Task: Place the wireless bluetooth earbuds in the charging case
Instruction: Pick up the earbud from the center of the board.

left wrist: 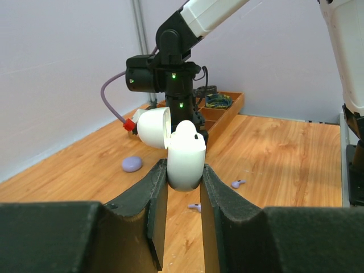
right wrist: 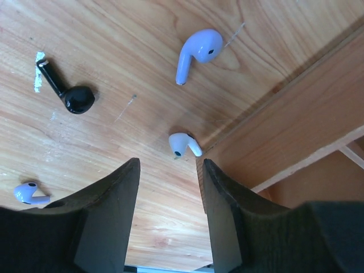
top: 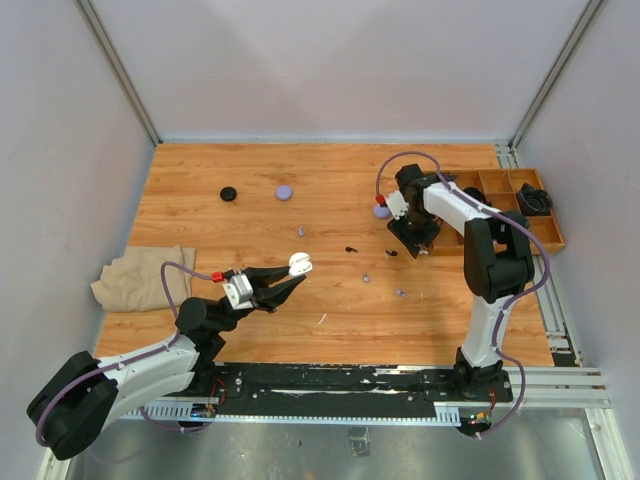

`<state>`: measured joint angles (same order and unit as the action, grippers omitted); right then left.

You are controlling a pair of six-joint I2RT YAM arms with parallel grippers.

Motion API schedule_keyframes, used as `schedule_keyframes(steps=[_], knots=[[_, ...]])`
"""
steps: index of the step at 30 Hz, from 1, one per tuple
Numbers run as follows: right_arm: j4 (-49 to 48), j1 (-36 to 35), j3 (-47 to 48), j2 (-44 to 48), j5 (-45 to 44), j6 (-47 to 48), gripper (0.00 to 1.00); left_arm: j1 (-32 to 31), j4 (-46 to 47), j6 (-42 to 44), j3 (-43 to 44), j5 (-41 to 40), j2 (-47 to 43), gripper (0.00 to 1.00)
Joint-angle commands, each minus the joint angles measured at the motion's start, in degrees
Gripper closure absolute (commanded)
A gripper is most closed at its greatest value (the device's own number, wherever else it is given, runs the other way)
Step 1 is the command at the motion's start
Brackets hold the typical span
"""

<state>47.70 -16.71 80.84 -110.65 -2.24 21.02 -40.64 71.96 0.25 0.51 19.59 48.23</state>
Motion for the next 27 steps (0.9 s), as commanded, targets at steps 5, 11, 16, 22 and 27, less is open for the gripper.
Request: schedule_keyframes(steps=[5, 11, 16, 22, 27], knots=[[-0.68, 2.94, 0.39, -2.6, 4.26, 2.74, 0.55, -0.23, 0.95, 1.08, -1.3, 1.05, -0.31, 1.0], [-1.87, 4.38, -0.42, -4.74, 5.31, 2.81, 0.6, -0.23, 0.85, 0.93, -1.35, 1.2, -0.7, 1.0], [-1.63, 4.4, -0.8, -6.13, 4.43, 2.57, 0.67, -0.23, 0.59, 0.95, -1.35, 1.13, -1.3, 1.0], [-1.21, 4.4, -0.76, -6.98, 4.07, 1.05, 0.73, -0.23, 0.11, 0.97, -1.39, 0.98, -2.02, 1.0], [-1.28, 4.39, -0.17, -7.29, 4.25, -0.47, 0.73, -0.23, 0.0, 0.88, -1.31, 1.11, -2.08, 1.0]])
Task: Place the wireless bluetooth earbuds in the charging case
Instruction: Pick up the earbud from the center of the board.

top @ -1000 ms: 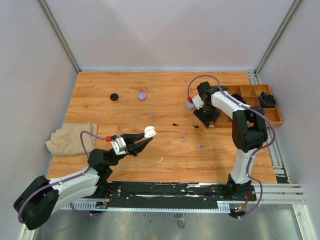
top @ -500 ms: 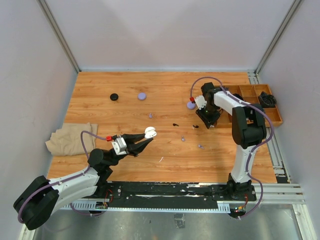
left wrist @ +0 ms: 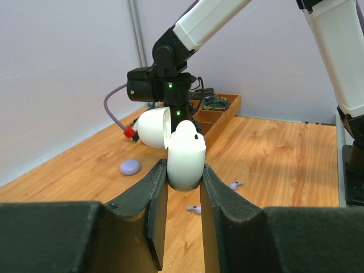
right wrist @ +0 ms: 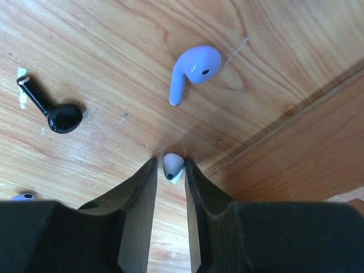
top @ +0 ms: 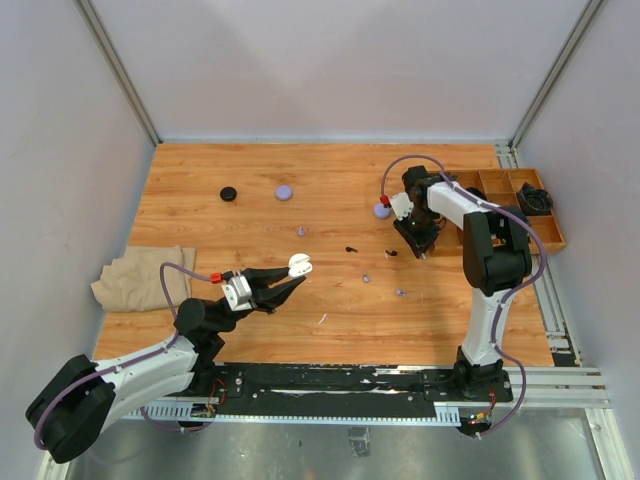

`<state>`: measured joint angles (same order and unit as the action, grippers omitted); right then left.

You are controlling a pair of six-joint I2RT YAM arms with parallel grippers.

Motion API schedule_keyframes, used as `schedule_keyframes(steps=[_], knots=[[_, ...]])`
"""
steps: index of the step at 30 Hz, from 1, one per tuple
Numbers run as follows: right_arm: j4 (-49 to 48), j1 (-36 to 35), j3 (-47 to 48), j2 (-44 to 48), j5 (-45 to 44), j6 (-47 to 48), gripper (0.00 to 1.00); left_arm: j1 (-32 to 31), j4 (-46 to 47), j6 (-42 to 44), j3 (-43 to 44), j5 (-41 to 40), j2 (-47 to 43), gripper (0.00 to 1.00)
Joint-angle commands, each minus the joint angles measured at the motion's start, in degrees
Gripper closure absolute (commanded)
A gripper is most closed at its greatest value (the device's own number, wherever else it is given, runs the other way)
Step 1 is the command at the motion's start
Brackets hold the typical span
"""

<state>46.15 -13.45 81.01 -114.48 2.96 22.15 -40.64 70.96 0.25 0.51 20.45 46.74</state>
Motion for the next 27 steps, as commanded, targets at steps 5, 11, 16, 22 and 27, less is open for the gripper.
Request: schedule_keyframes(steps=[5, 11, 16, 22, 27], knots=[[-0.13, 1.14, 0.12, -4.23, -1.07, -2.8, 0.71, -0.23, 0.94, 0.85, -1.33, 0.21, -0.75, 1.0], [-0.64, 1.44, 0.7, -4.94, -0.33, -4.59, 0.73, -0.23, 0.68, 0.86, -1.26, 0.24, -0.73, 1.0], [-1.11, 1.81, 0.99, -4.87, 0.55, -5.89, 0.73, -0.23, 0.67, 0.78, -1.13, 0.54, -0.45, 1.0], [-1.27, 2.25, 1.71, -4.49, 1.53, -7.02, 0.7, -0.23, 0.76, 0.71, -1.04, 0.69, -0.17, 1.0], [-1.35, 2.54, 2.35, -3.72, 2.26, -7.71, 0.69, -0.23, 0.71, 0.65, -0.95, 0.81, -0.06, 1.0]])
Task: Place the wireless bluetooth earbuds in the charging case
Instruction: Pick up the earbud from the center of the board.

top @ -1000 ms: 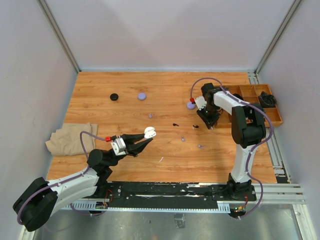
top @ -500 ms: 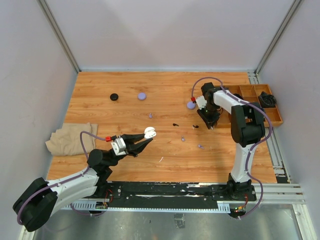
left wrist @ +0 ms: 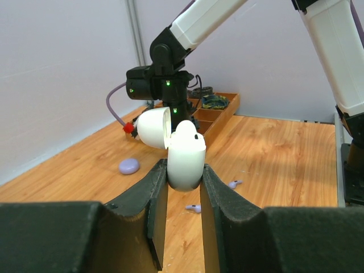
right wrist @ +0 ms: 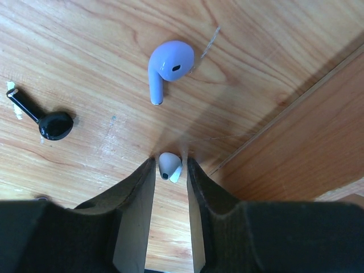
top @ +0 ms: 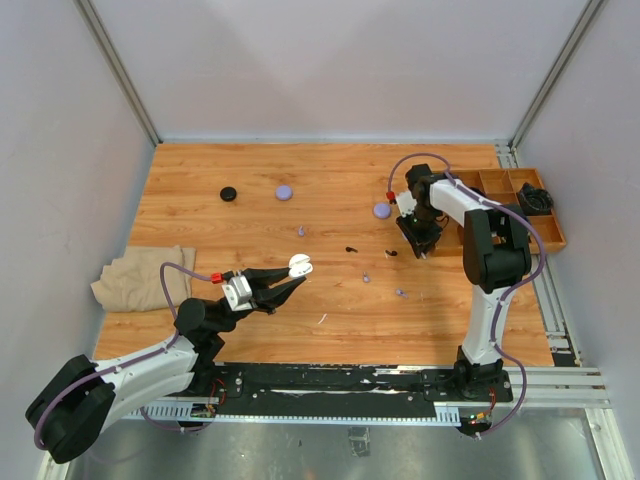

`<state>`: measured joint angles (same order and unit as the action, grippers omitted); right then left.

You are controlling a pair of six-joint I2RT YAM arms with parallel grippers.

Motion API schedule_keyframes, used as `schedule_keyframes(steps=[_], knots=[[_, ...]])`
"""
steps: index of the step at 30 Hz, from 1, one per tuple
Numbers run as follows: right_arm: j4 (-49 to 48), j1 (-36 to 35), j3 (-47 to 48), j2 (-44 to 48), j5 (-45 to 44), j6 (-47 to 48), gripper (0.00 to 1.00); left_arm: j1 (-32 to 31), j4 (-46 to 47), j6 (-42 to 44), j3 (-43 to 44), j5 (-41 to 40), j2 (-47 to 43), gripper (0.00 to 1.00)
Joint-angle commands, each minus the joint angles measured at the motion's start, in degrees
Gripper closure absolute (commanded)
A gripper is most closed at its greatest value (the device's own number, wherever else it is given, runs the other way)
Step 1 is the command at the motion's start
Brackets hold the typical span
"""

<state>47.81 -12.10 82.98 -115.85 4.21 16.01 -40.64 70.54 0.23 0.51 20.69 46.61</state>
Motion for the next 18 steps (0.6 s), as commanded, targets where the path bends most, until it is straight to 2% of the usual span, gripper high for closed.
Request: schedule_keyframes(steps=[1, 11, 18], knots=[[-3.14, 1.16, 0.49, -2.24, 1.02, -1.68, 0.69, -0.23, 1.14, 0.61, -0.95, 0.58, 0.21, 1.0], [-3.13, 1.45, 0.68, -1.65, 1.6, -2.39, 0.71, -0.22, 1.24, 0.56, -0.87, 0.84, 0.24, 1.0], [-3.2, 1.51, 0.71, -2.01, 1.64, -2.98, 0.76, -0.23, 1.02, 0.52, -0.73, 0.95, 0.44, 1.0]])
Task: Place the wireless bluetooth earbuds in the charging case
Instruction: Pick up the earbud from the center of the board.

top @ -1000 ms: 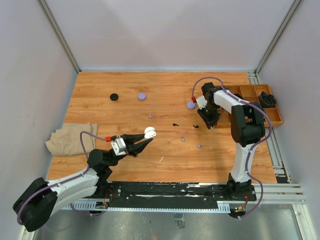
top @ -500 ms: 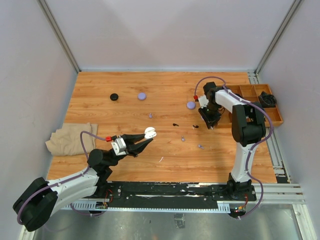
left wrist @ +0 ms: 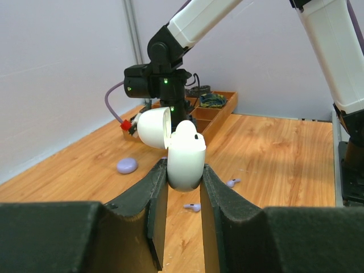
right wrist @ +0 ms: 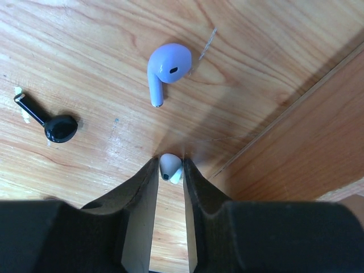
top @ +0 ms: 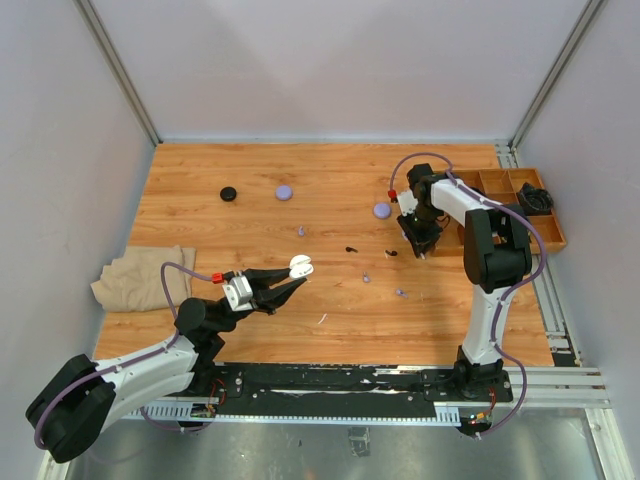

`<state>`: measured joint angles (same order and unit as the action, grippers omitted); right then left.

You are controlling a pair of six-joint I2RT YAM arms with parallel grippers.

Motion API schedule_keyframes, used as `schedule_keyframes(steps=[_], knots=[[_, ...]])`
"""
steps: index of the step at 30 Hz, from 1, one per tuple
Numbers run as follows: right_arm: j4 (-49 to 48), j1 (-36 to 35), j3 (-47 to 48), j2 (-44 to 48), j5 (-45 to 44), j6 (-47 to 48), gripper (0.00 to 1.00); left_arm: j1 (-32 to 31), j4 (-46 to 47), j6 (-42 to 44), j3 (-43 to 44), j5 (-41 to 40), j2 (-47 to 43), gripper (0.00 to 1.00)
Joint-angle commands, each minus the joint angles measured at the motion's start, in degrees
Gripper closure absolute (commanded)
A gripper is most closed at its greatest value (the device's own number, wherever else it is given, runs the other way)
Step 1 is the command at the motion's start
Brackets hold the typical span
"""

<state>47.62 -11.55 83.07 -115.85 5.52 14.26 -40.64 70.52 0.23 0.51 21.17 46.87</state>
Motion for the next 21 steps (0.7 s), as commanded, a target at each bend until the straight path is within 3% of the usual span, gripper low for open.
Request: schedule_keyframes(steps=[1, 10, 21], knots=[[-3.16, 0.94, 0.53, -1.9, 0.43, -1.38, 0.77, -0.23, 1.02, 0.53, -0.69, 0.56, 0.15, 1.0], [-4.7, 0.92, -1.78, 1.64, 0.71, -3.3, 0.85, -0.23, 1.22, 0.39, -0.6, 0.64, 0.57, 1.0], [-6.09, -4.01, -5.07, 14.34, -3.39, -7.82, 0.87, -0.23, 4.61, 0.3, -0.27, -2.07, 2.65, 1.0]])
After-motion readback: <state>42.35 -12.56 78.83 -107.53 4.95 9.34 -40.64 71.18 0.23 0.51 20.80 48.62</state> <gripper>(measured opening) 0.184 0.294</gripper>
